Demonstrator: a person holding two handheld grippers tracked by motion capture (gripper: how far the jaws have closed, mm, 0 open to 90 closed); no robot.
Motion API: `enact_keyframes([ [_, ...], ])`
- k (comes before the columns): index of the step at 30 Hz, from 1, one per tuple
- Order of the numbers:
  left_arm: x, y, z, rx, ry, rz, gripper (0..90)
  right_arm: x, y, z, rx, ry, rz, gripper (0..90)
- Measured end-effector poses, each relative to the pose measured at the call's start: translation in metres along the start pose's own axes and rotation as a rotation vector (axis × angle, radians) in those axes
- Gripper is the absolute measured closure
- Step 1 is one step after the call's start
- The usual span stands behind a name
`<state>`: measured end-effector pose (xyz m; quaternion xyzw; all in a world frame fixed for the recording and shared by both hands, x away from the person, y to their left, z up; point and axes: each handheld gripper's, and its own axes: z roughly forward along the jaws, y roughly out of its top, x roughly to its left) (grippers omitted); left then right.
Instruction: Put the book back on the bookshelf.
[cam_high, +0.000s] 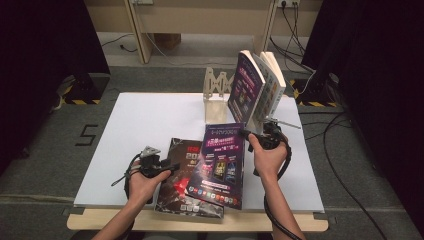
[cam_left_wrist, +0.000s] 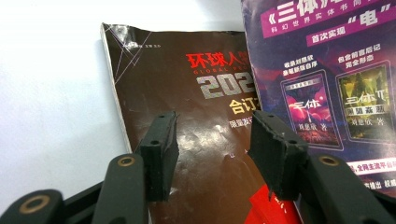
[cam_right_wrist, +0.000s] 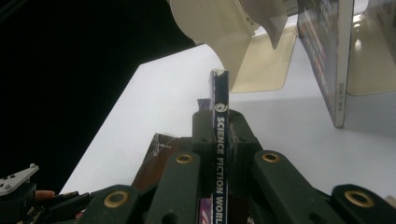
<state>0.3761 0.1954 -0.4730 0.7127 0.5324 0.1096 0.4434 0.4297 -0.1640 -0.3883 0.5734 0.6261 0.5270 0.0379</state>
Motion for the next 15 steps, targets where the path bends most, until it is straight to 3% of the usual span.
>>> enact_keyframes([
  [15,-0.0005,-0.0002,0.0008,0.004,0.0,-0.002,50.6,0.0009,0.0058,-0.0073,-0.048,-0.012,-0.027,84.6],
])
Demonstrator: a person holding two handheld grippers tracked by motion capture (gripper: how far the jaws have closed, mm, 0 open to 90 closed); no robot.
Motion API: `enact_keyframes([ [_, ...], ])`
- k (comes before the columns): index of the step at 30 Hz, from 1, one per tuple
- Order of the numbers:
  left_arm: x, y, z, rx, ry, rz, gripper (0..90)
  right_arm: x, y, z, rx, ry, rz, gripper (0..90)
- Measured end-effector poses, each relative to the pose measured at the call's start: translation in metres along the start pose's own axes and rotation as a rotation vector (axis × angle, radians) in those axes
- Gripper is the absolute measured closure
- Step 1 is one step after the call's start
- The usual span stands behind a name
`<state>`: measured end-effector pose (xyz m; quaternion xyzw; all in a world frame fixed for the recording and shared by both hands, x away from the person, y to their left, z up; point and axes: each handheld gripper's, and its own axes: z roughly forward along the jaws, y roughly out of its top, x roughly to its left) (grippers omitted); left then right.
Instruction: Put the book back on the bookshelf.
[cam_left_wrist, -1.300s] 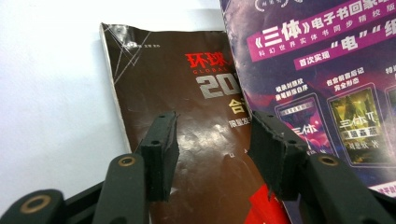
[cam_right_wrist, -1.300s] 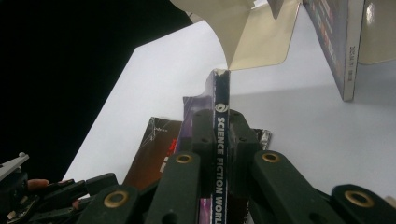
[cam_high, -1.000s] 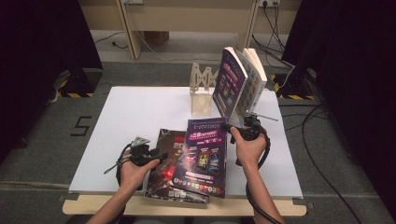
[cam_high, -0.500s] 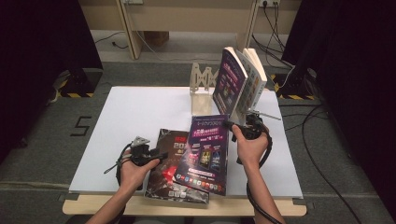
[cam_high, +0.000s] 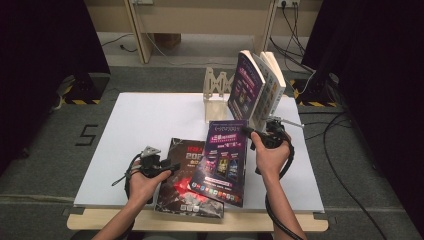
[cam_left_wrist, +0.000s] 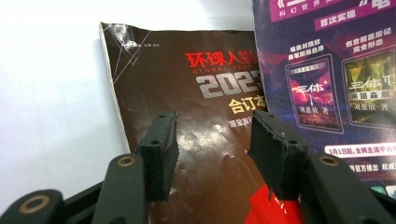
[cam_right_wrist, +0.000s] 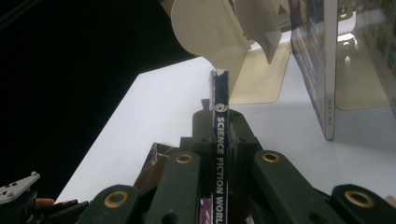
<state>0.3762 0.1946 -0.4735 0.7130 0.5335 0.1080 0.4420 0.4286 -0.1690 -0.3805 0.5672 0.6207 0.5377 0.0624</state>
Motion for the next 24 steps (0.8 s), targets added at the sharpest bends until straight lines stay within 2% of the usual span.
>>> enact_keyframes([
  [24,0.0,0.0,0.001,0.003,0.001,0.006,50.1,0.002,0.011,-0.013,-0.049,-0.006,0.002,84.6],
])
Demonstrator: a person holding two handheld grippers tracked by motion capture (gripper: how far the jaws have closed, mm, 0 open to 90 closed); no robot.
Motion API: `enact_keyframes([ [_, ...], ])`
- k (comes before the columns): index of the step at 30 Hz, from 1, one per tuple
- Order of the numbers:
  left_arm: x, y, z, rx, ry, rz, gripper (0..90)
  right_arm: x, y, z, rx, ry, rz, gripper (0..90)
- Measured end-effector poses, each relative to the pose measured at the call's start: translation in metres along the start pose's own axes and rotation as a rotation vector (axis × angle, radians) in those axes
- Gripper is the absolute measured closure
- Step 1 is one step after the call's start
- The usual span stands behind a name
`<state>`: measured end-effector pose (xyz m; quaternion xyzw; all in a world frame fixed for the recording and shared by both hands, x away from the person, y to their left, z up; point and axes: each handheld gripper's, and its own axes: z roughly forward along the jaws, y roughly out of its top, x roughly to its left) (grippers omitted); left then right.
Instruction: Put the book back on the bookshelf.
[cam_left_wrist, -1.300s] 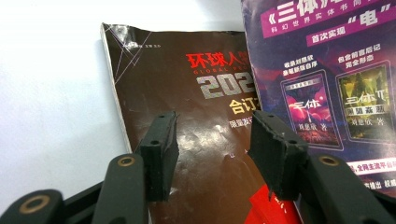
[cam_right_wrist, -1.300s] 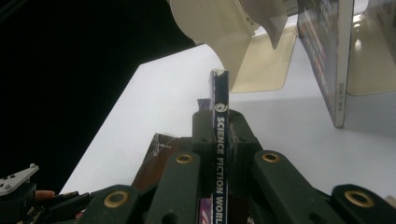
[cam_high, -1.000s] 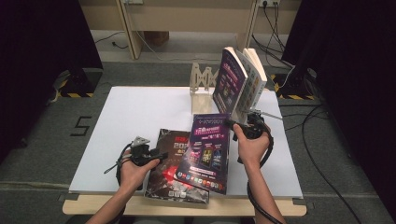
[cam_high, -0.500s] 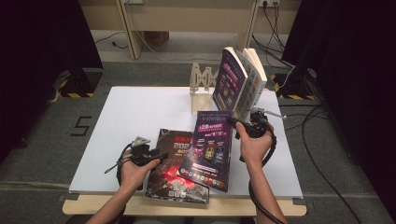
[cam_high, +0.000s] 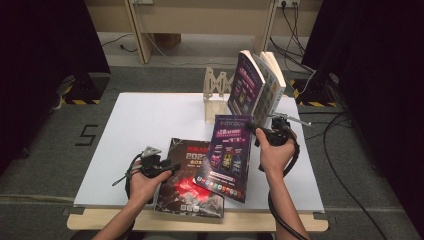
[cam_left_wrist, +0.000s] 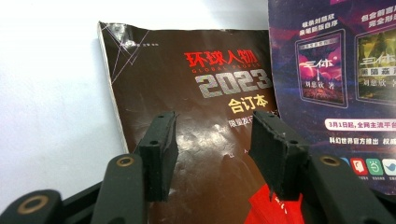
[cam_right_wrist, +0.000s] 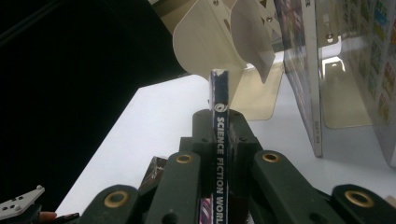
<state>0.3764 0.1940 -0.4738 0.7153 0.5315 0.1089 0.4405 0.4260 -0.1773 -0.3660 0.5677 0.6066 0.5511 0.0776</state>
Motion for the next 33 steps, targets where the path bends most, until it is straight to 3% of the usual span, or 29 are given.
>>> enact_keyframes([
  [13,0.0,0.0,0.0,0.0,0.002,-0.002,50.1,0.0,0.007,-0.003,-0.027,-0.012,-0.024,84.6],
  [33,0.001,0.0,0.0,0.0,0.003,-0.002,50.1,0.001,0.015,-0.009,-0.058,-0.015,-0.019,84.6],
])
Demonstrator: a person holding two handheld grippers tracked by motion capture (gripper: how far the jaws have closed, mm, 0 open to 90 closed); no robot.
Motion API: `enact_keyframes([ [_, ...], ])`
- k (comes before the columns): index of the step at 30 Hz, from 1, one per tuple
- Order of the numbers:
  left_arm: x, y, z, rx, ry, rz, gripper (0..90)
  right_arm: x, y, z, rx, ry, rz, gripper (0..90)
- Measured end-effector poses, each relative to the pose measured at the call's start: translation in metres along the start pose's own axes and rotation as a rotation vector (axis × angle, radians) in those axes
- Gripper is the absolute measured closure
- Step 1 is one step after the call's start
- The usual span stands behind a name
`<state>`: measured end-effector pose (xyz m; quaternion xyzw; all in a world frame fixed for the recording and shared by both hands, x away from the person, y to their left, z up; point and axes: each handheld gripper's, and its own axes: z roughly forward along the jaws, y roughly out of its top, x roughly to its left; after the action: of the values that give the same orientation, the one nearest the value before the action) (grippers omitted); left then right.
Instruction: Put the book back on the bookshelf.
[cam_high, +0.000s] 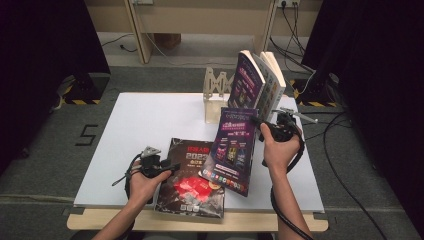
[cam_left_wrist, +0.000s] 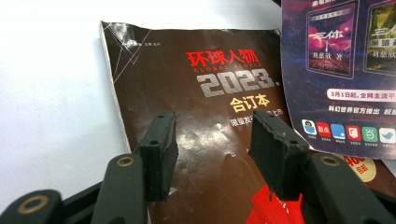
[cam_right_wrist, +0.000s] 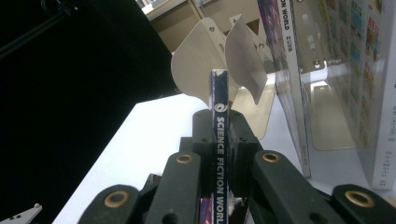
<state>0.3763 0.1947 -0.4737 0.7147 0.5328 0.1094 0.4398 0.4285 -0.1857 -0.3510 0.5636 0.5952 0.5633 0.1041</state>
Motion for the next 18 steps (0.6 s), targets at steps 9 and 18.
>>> enact_keyframes([
  [9,0.0003,-0.0001,0.0002,0.002,0.001,-0.001,50.2,-0.0001,0.0049,-0.0028,-0.018,-0.003,0.0,84.6],
  [18,-0.0001,-0.0003,0.0003,0.002,0.0,0.0,50.2,0.0013,0.0086,-0.0052,-0.038,-0.014,-0.021,84.6],
])
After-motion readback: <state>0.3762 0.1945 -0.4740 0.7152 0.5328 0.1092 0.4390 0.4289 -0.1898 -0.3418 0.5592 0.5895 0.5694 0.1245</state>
